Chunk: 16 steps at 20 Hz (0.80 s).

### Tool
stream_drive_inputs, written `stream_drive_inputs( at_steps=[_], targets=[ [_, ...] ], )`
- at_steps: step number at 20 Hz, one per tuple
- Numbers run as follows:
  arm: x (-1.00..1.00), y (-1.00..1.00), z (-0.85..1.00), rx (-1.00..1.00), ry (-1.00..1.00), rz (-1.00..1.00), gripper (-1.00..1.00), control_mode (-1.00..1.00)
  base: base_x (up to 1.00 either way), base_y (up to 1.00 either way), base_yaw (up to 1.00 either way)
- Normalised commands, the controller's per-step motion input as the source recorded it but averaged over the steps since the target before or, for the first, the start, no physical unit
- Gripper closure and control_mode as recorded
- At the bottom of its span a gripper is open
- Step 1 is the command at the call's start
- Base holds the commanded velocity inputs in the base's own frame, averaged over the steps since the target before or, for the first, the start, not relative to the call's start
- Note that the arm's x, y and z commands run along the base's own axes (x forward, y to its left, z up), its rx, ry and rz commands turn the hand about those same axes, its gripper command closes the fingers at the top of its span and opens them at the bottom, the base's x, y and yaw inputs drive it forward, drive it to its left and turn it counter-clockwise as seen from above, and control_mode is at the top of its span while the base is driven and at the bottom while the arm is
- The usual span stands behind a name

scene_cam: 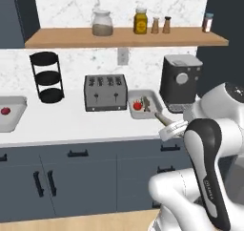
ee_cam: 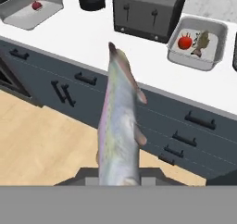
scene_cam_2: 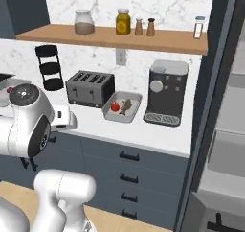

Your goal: Place one tomato and one fish in each tupperware on the nearby counter, to pack two identical lunches.

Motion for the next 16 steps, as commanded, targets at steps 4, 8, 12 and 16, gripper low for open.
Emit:
stream_drive_inputs(
  at_steps=[4,8,12,16],
  targets=[
    [0.00,0.00,0.00,0.00,0.00,0.00,1.00,1.00,0.88,1.00,0.00],
    [0.00,0.00,0.00,0.00,0.00,0.00,1.00,1.00,0.70,1.00,-0.01],
    [0.00,0.00,0.00,0.00,0.00,0.00,1.00,1.00,0.54,1.00,-0.03],
    [0.00,0.00,0.00,0.00,0.00,0.00,1.00,1.00,0.47,1.00,-0.04]
  ],
)
